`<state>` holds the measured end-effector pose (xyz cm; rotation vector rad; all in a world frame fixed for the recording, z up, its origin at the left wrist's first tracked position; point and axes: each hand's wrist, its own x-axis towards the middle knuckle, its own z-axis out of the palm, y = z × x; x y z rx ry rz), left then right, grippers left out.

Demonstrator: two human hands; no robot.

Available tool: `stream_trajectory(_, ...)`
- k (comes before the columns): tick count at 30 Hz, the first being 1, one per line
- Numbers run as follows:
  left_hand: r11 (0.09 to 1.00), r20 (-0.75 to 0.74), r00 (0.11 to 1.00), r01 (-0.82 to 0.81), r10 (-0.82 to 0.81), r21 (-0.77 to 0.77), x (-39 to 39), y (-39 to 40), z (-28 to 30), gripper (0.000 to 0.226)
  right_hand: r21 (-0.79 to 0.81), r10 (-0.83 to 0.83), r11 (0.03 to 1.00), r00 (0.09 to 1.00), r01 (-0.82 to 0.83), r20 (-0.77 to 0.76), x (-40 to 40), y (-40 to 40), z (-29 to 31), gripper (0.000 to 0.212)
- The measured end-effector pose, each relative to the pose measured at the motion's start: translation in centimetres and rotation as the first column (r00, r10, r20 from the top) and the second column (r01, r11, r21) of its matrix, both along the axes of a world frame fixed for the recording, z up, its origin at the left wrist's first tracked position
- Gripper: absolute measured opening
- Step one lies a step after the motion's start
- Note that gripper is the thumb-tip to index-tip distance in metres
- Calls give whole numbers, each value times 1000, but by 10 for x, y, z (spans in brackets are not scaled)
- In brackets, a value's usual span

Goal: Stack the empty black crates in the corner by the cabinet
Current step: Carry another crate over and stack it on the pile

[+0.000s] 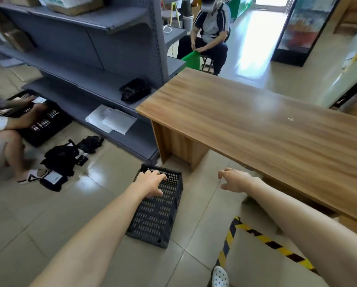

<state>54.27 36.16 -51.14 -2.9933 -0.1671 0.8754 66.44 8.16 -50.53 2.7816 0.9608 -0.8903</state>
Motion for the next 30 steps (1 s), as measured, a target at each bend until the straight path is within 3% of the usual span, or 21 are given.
stream_trajectory(8,999,57,998,-27,29,-32,62,-13,-12,61,-3,75,997,996,-75,-40,74,26,-21,47)
stream_trajectory(15,980,-59,979,-196,194,-26,53,77,-27,61,11,236,972,966,-236,-108,91,126,-30,45)
stream_trajectory(19,952,-25,952,-306,306,-20,60,139,-15,61,-5,317,948,945,-318,-78,136,191,-8,42)
stream_trajectory(24,906,77,903,-420,423,-52,74,190,0,57,87,324,943,945,-320,-31,172,265,12,42)
stream_trajectory(30,827,3,832,-552,555,-106,56,206,-24,58,38,494,869,859,-493,-139,173,334,-22,42)
